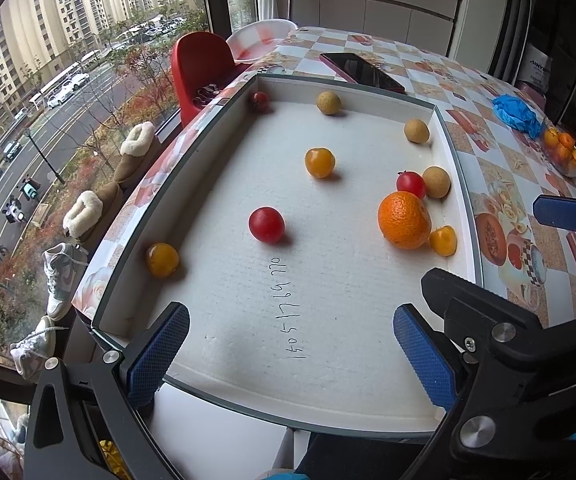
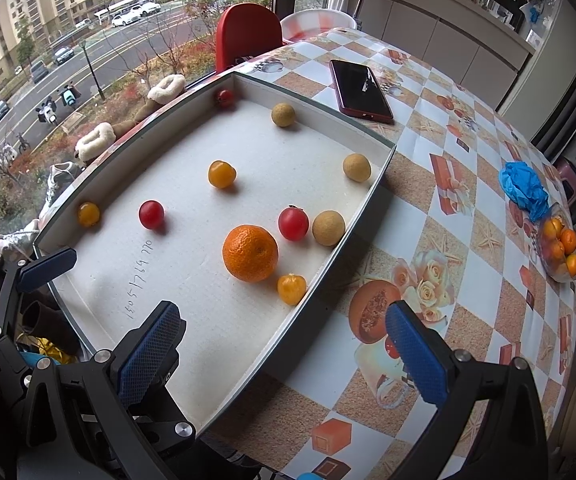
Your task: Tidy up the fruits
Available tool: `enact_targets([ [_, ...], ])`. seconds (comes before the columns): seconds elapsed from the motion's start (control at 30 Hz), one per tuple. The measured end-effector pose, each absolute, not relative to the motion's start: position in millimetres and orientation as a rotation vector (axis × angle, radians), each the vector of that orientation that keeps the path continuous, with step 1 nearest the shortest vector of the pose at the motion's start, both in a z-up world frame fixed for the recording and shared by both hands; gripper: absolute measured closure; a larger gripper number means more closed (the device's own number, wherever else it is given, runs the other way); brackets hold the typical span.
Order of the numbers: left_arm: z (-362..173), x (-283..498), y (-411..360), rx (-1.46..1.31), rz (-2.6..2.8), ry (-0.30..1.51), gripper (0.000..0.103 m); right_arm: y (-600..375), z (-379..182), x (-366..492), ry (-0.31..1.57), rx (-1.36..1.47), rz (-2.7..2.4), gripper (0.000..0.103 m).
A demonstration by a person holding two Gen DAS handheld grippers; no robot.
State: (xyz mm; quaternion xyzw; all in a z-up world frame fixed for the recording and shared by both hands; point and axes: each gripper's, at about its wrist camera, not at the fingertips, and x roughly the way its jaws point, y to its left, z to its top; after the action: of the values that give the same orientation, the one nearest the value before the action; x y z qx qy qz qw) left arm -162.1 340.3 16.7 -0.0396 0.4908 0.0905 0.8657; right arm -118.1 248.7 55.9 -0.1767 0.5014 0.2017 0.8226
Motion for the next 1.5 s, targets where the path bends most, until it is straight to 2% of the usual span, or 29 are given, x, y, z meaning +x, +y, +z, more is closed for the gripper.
enact_targets([
  [1.5, 18.8, -165.8, 334.4, -0.063, 0.190, 1.025, 0.000, 244.6, 56.8, -118.8, 1.065, -0.364, 0.433, 0.000],
])
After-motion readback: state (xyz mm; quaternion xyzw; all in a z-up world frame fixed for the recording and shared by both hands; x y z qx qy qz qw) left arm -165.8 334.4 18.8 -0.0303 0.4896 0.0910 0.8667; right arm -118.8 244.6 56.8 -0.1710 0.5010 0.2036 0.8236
